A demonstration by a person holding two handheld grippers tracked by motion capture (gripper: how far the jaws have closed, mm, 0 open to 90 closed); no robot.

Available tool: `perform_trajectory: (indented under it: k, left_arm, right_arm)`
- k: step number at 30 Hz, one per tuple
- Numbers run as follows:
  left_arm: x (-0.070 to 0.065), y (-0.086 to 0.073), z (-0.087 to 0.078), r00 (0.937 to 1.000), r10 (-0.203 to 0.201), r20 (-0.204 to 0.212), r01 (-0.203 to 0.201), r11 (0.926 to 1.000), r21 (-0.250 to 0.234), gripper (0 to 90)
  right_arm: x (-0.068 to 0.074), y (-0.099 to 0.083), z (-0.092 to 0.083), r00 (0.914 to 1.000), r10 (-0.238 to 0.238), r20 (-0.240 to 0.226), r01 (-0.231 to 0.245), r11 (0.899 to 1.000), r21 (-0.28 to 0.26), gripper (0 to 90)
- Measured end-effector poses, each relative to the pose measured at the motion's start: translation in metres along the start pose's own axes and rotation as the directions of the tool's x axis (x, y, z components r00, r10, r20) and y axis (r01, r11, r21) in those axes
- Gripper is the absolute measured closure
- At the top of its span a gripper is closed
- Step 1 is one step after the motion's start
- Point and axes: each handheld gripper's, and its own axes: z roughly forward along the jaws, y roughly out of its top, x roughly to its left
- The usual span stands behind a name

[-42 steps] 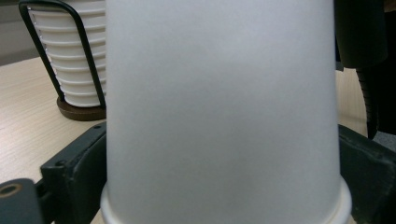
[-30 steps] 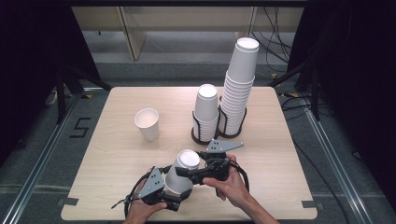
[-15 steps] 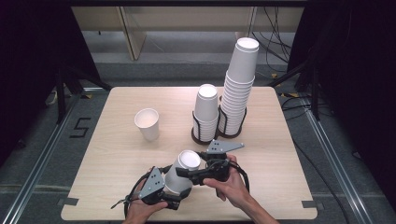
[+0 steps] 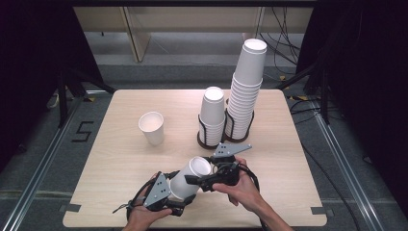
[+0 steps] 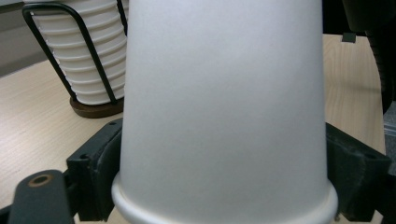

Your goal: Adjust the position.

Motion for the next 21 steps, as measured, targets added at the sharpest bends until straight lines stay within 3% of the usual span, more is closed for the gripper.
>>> perform_trajectory:
  k: [3,6,10,11,21]
  left_arm:
    - [0.0004,0.0003,-0.0003,1.0,0.005,-0.001,-0.005,1.0,0.005,14.1]
    - [0.0,0.0008,-0.0005,0.9999,0.017,-0.003,-0.017,0.9998,0.012,14.6]
    - [0.0003,0.0015,-0.0012,0.9995,0.029,-0.009,-0.029,0.9993,0.024,14.8]
    - [0.0004,0.0016,-0.0013,0.9994,0.033,-0.008,-0.033,0.999,0.03,14.7]
    - [0.0019,0.0045,-0.0039,0.9945,0.104,0.003,-0.104,0.9914,0.079,15.4]
  right_arm:
    - [-0.0012,0.0003,0.0006,0.9999,-0.015,-0.007,0.015,1.0,0.005,20.4]
    - [0.0,0.0005,-0.0009,0.9996,0.029,-0.006,-0.029,0.999,0.019,20.1]
    - [-0.0004,0.0005,-0.0017,0.9995,0.03,0.002,-0.03,0.999,0.032,19.3]
    - [-0.0018,0.0008,-0.0013,1.0,0.009,0.001,-0.009,1.0,0.027,19.0]
    - [-0.0024,0.0058,-0.0082,0.9992,-0.04,0.003,0.04,0.998,0.042,16.1]
